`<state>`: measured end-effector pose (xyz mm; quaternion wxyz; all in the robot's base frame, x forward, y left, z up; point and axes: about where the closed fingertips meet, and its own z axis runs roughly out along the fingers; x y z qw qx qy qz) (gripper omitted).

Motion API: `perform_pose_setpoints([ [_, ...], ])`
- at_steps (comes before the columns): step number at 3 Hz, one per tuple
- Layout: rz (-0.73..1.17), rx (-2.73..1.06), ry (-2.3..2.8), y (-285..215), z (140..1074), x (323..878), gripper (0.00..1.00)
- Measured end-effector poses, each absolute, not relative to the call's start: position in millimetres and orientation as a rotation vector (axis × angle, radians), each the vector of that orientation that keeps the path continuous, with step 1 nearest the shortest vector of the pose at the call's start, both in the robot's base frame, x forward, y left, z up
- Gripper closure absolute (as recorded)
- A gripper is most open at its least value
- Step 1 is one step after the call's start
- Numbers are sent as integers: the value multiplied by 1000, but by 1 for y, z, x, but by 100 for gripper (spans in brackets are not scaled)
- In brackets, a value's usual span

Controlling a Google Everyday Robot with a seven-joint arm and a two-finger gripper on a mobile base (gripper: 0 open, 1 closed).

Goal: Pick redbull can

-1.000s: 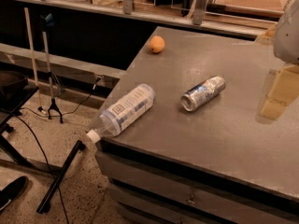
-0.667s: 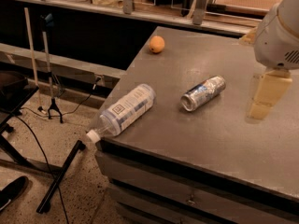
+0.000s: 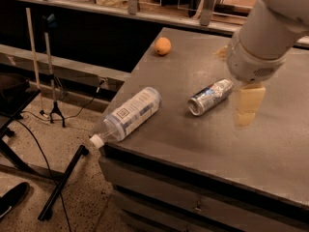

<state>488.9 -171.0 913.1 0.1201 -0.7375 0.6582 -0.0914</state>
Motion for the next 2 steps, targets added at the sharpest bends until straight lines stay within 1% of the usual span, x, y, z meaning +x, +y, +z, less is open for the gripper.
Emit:
perform_pose_setpoints([
  [2,-180,-2342,1855,-150,862,513,0],
])
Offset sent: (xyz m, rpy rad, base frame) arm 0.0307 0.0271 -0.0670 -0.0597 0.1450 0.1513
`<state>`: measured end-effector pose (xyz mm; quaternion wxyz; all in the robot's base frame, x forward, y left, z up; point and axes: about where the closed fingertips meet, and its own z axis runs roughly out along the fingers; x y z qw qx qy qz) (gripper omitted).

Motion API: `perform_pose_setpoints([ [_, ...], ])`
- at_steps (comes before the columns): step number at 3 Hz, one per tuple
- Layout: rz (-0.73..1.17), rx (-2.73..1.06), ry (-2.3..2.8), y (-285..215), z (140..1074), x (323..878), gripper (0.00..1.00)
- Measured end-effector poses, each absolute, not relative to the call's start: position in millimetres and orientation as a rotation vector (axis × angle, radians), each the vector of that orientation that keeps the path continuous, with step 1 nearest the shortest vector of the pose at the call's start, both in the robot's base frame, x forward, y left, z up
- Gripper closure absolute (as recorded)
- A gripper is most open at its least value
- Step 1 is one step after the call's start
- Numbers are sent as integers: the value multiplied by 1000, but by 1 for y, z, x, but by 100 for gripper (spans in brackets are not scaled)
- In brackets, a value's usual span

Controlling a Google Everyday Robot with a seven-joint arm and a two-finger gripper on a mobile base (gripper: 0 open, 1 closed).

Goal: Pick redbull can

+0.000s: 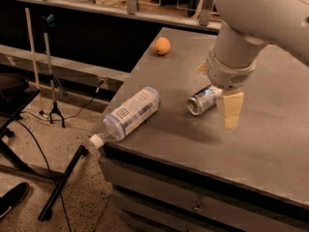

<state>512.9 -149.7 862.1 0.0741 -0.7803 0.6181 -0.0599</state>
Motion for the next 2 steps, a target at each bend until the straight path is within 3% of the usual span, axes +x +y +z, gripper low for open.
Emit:
perform_pose_setpoints([
  [1,-158,-2373,1835,-144,852,515,0],
  [2,-142,-2404,1803,-135,846,514,16],
])
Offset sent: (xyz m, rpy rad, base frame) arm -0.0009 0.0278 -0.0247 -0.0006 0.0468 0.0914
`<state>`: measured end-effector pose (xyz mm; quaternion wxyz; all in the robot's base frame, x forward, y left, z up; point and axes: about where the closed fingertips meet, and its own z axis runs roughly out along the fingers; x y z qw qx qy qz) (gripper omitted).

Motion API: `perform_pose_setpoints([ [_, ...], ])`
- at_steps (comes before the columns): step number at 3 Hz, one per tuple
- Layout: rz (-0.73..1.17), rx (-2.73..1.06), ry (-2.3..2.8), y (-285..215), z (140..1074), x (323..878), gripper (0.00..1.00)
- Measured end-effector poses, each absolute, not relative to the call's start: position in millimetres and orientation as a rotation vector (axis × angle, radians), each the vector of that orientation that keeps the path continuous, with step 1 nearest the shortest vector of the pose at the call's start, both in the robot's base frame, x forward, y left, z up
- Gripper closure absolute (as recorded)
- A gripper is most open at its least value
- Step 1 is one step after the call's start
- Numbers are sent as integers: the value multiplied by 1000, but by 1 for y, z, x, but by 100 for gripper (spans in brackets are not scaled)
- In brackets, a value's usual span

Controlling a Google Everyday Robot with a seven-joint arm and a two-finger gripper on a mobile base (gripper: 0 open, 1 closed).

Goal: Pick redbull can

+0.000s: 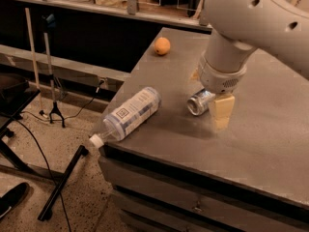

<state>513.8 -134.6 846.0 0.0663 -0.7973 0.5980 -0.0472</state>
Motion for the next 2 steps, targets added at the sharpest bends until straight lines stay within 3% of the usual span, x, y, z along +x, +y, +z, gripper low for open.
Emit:
perform_pose_setpoints([
  [2,-73,-2345,1839,-138,845,505,63],
])
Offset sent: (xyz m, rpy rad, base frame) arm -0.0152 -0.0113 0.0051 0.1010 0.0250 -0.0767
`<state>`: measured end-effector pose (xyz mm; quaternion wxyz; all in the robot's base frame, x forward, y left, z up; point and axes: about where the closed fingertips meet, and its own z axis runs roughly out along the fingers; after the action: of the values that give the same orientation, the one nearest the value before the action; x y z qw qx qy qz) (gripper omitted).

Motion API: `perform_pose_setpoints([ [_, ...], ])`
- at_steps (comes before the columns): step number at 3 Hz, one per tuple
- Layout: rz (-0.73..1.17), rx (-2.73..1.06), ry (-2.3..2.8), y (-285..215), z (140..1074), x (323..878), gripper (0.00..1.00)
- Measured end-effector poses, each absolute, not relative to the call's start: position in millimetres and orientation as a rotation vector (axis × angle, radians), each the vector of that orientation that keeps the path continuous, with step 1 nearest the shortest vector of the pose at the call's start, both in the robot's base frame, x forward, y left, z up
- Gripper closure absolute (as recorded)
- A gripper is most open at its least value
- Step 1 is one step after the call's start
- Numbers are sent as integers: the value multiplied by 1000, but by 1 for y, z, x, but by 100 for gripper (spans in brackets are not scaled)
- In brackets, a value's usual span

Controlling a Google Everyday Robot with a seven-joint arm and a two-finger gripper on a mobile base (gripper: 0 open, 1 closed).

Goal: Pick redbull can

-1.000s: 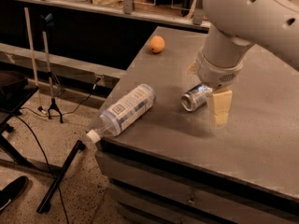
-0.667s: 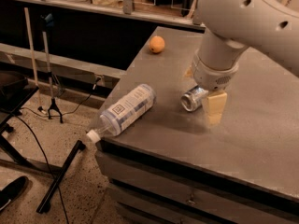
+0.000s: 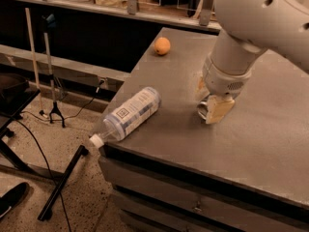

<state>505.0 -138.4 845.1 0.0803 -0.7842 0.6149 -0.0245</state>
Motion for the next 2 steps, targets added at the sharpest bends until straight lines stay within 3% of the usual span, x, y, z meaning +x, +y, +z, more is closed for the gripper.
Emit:
perform_pose_setpoints([
  [1,-41,-2285,1829,-141,858,499,87],
  [2,-33,-2222,1799,-141,876,494,100],
])
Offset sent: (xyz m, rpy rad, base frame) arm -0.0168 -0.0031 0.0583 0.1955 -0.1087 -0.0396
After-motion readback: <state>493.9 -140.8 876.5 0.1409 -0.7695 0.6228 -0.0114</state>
